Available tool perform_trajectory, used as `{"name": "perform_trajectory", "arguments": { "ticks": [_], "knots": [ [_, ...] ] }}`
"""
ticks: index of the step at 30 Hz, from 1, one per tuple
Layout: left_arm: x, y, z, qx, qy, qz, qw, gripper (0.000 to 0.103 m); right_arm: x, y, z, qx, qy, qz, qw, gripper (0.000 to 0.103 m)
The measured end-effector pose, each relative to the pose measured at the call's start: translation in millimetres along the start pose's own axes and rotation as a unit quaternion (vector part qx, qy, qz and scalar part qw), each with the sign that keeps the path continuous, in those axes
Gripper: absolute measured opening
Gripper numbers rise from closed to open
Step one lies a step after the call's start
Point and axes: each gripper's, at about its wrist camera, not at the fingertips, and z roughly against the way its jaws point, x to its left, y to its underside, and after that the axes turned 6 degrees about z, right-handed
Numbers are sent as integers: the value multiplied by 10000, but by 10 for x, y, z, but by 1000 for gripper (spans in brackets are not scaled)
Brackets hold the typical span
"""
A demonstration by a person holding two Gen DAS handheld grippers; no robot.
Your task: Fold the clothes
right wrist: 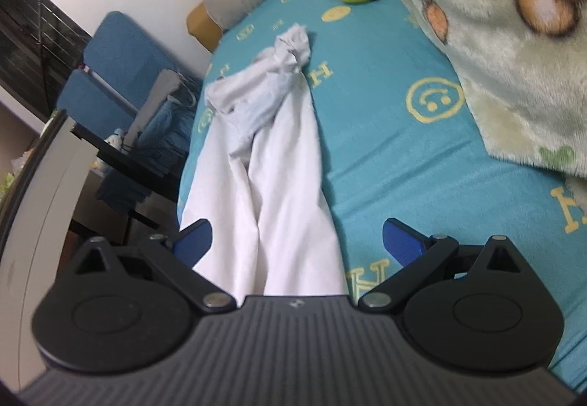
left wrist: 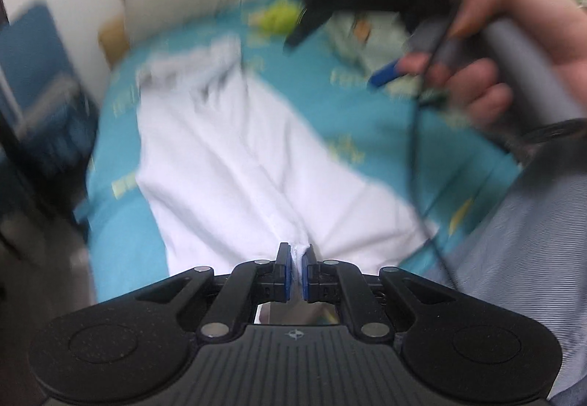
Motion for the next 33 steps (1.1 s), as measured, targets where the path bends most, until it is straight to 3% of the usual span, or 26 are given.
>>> {"name": "perform_trajectory", "arguments": {
  "ticks": [1, 3, 6, 9, 12, 15, 17, 19, 21, 25, 26, 27, 28, 29, 30, 31, 32, 33],
  "knots": [
    [74, -26, -20, 101, 59, 191, 9997, 16, -10, 12, -12, 80, -6, -16, 10000, 101],
    [235, -71, -17, 217, 242, 550, 9980, 48, -17, 46, -31, 221, -5, -1, 9998, 101],
    [517, -76, 67, 231, 651, 1134, 9911, 64, -22, 131, -44, 406, -36, 45, 9992, 100],
    [891, -27, 149, 185, 948, 1912, 9768, 79, -46, 254, -56, 676, -68, 0, 9977, 100],
    [1244, -10, 84, 159, 991, 2867, 9527, 82, -59, 360, -80, 939, -125, -100, 9955, 94],
    [1521, 11, -221, 478, 737, 3621, 9280, 82, -54, 419, -167, 1226, -153, -178, 9922, 90],
    [1583, 24, -424, 747, 548, 3850, 9183, 82, -62, 486, -261, 1480, -76, -193, 9888, 89],
    [1641, 59, -540, 986, 679, 4048, 9066, 81, -64, 548, -320, 1667, 55, -197, 9858, 74],
    [1649, 108, -615, 1189, 885, 4161, 8971, 79, -65, 603, -358, 1807, 103, -235, 9832, 74],
    [1600, 174, -591, 1484, 1127, 4161, 8900, 77, 16, 738, -355, 2094, 64, -190, 9776, 74],
    [1570, 180, -589, 1591, 1179, 4098, 8904, 70, 59, 777, -347, 2195, 91, -105, 9755, 74],
    [1540, 186, -588, 1697, 1231, 4034, 8907, 55, 107, 829, -333, 2315, 101, -25, 9728, 74],
    [1506, 176, -581, 1806, 1241, 3906, 8941, 47, 156, 885, -318, 2439, 108, 54, 9697, 74],
    [1467, 147, -557, 1884, 1247, 3703, 9010, 30, 205, 940, -303, 2562, 115, 132, 9665, 74],
    [1429, 125, -517, 1911, 1326, 3517, 9067, 10, 253, 1001, -283, 2677, 76, 232, 9632, 63],
    [1409, 102, -471, 1887, 1375, 3401, 9110, 9, 281, 1033, -247, 2683, 107, 314, 9628, 29],
    [1414, 79, -416, 1793, 1382, 3380, 9135, 8, 304, 1060, -208, 2666, 154, 390, 9629, 14],
    [1419, 56, -361, 1699, 1388, 3359, 9160, 7, 328, 1086, -168, 2650, 201, 467, 9629, 11]
  ]
}}
